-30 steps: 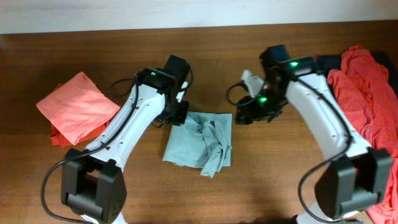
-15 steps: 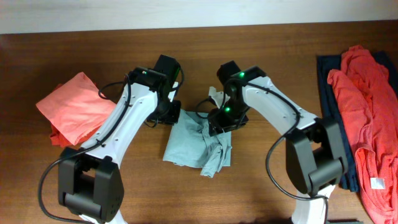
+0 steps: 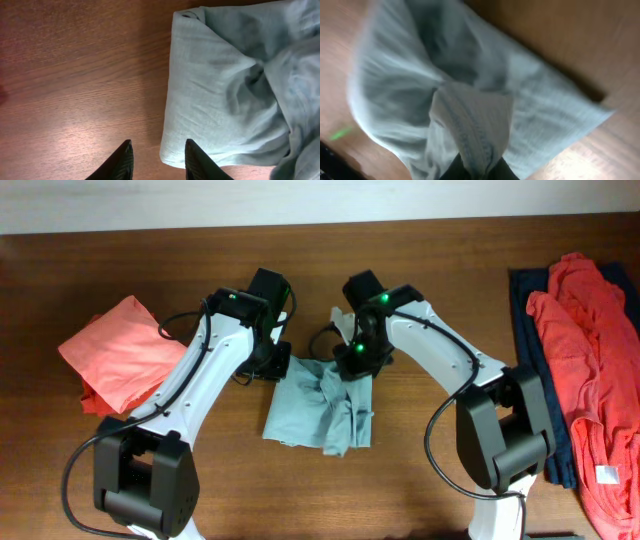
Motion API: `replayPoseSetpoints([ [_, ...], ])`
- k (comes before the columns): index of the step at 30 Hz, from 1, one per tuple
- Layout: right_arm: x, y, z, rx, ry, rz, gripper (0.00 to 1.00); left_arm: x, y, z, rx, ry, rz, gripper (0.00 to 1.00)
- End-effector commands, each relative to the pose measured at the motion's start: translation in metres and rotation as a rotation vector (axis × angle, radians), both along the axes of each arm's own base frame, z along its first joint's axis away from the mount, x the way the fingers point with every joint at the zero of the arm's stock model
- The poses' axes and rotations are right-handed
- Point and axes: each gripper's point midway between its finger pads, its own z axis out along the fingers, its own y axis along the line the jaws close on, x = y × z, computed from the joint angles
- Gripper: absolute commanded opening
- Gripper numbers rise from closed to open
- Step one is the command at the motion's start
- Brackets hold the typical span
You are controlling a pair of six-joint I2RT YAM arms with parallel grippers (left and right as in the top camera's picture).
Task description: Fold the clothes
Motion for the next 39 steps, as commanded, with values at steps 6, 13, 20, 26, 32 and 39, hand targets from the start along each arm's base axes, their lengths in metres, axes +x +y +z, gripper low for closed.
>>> replayPoseSetpoints([
  [6,0.047,-0.06,0.008,-0.221,-0.141,-0.125,0.32,-0.002,0.004,0.008,0.0,-0.019,0.01,0.34],
  [13,0.036,-0.099,0.001,-0.266,-0.026,-0.221,0.68,-0.002,0.004,0.008,0.0,-0.019,0.009,0.34],
  [20,-0.018,-0.06,0.011,-0.129,0.174,-0.092,0.64,-0.002,0.004,0.008,0.0,-0.019,0.009,0.34],
  [26,-0.042,-0.014,0.001,-0.163,0.146,0.018,0.64,-0.004,0.004,0.008,0.004,-0.01,0.01,0.34],
  [32,-0.051,-0.006,-0.035,-0.245,0.105,-0.008,0.66,-0.006,0.005,0.008,0.007,-0.002,0.009,0.34],
  [39,-0.053,-0.039,-0.073,-0.43,0.033,-0.114,0.64,-0.006,0.005,0.008,0.007,-0.001,0.01,0.34],
])
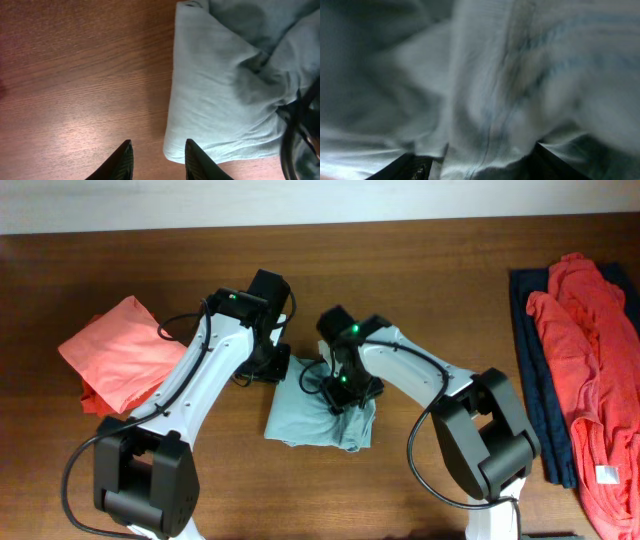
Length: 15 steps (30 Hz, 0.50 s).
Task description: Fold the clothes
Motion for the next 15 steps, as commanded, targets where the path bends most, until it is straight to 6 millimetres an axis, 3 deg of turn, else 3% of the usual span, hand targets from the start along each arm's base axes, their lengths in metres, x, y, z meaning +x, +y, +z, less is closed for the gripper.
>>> replayPoseSetpoints([
  [1,0.005,-0.044,-0.014,-0.236,-0.062,-0.125,0.64,-0.001,0.003,0.008,-0.001,-0.021,0.01,0.34],
  [5,0.013,-0.063,-0.012,-0.282,-0.078,-0.177,0.65,-0.001,0.003,0.008,-0.005,-0.021,0.01,0.34],
  [10,0.013,-0.063,-0.012,-0.264,-0.066,-0.157,0.65,0.001,-0.009,0.009,-0.042,-0.033,-0.02,0.32],
  [15,0.012,-0.06,-0.012,-0.251,-0.059,-0.157,0.65,0.005,-0.057,0.014,-0.207,-0.082,-0.238,0.31],
])
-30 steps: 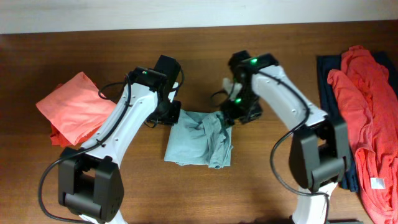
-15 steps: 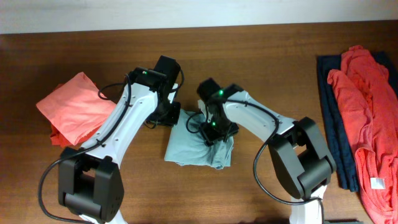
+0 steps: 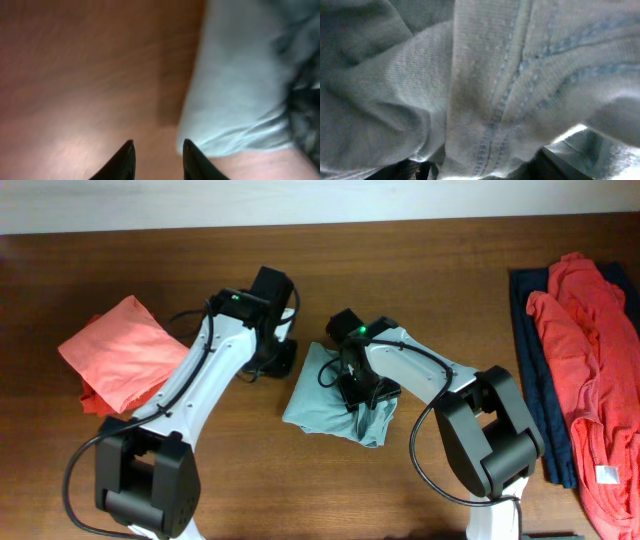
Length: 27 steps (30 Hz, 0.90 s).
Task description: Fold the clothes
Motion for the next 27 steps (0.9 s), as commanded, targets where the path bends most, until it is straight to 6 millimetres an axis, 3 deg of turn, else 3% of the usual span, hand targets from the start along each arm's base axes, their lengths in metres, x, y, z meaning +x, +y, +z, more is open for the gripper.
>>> replayPoseSetpoints([
  [1,-0.001,-0.017,-0.008,-0.075,-0.006,-0.015,0.65,-0.007,-0.041,0.014,-0.133,-0.044,-0.208,0.31],
  [6,-0.001,-0.017,-0.008,-0.076,-0.004,-0.018,0.65,-0.003,-0.059,0.015,-0.148,-0.088,-0.26,0.31],
  [18,0.001,-0.023,-0.008,0.001,0.038,-0.145,0.64,-0.003,-0.06,-0.017,-0.129,0.0,-0.175,0.31],
  [27,0.014,-0.021,0.021,0.054,-0.037,-0.162,0.65,-0.003,-0.066,-0.04,-0.135,0.057,-0.123,0.31],
])
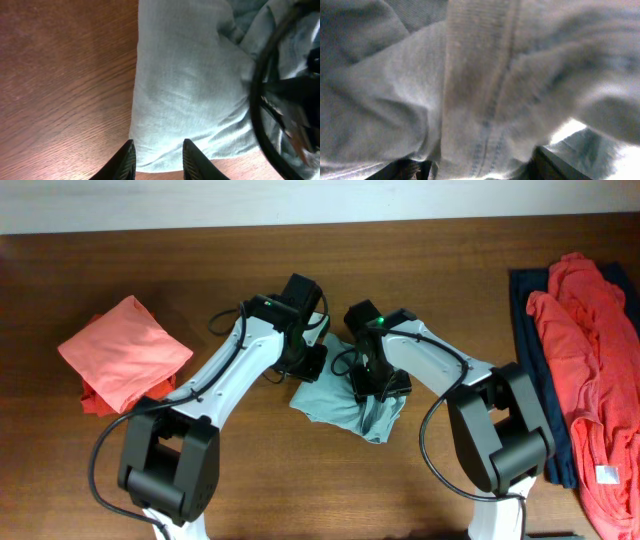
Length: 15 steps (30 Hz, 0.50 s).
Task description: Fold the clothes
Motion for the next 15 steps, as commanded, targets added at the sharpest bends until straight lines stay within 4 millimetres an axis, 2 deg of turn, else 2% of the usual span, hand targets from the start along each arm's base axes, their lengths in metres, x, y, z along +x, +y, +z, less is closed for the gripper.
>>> replayPoseSetpoints([
  [1,0.006,-0.002,0.019,0.013,-0.054,-0.022,0.65,-0.005,-0.007,-0.012,-0.013,0.041,0.01,0.31],
  [10,0.005,0.003,0.022,0.043,-0.05,-0.029,0.65,0.005,-0.019,-0.038,-0.015,0.035,-0.003,0.32],
  [15,0.004,0.003,0.022,0.041,-0.046,-0.032,0.65,0.012,-0.018,-0.063,0.016,0.041,0.001,0.32],
])
